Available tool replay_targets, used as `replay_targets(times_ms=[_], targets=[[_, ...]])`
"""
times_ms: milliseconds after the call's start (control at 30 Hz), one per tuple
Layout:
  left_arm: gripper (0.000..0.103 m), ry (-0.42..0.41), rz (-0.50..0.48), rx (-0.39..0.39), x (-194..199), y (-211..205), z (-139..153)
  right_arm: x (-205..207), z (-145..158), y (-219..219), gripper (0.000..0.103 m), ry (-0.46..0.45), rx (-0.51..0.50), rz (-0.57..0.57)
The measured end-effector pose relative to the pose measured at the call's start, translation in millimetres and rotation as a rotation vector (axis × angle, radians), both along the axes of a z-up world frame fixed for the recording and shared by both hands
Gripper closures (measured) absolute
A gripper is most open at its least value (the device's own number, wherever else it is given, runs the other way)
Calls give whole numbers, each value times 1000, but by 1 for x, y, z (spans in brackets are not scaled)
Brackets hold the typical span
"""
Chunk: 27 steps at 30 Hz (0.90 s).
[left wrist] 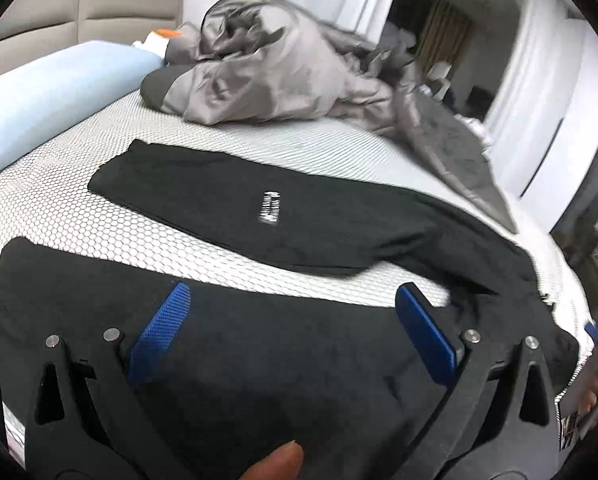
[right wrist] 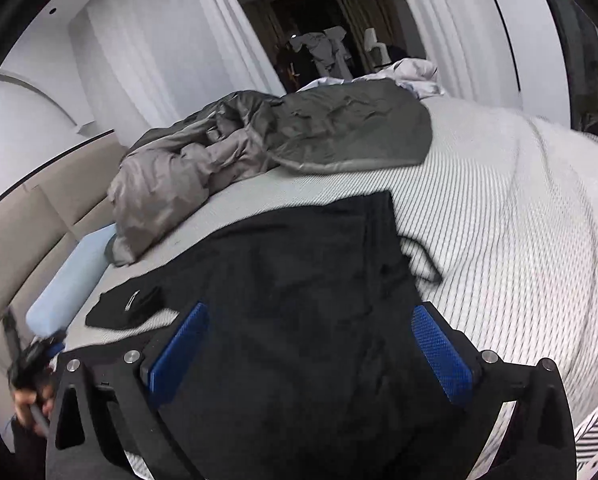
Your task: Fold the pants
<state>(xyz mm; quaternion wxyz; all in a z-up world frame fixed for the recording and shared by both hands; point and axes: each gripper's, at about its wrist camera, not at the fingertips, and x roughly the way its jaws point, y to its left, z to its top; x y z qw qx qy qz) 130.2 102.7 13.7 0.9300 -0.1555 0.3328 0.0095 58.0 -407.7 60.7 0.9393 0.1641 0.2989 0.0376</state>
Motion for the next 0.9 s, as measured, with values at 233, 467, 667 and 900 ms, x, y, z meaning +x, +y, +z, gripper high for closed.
replay_targets(times_ms=[233,467,667,900], targets=[[4,216,9,-141,82,32,-40,-29,-25,10,0,-6,36,-35],[16,289,25,-372,136,55,-82,-33,-33,10,0,10,29,-40],[101,251,99,-351,140,74,-77,-33,-39,6,0,26,28,-56],[93,219,207,-66,123,105,-39,-35,-38,2,0,38,14,-64]])
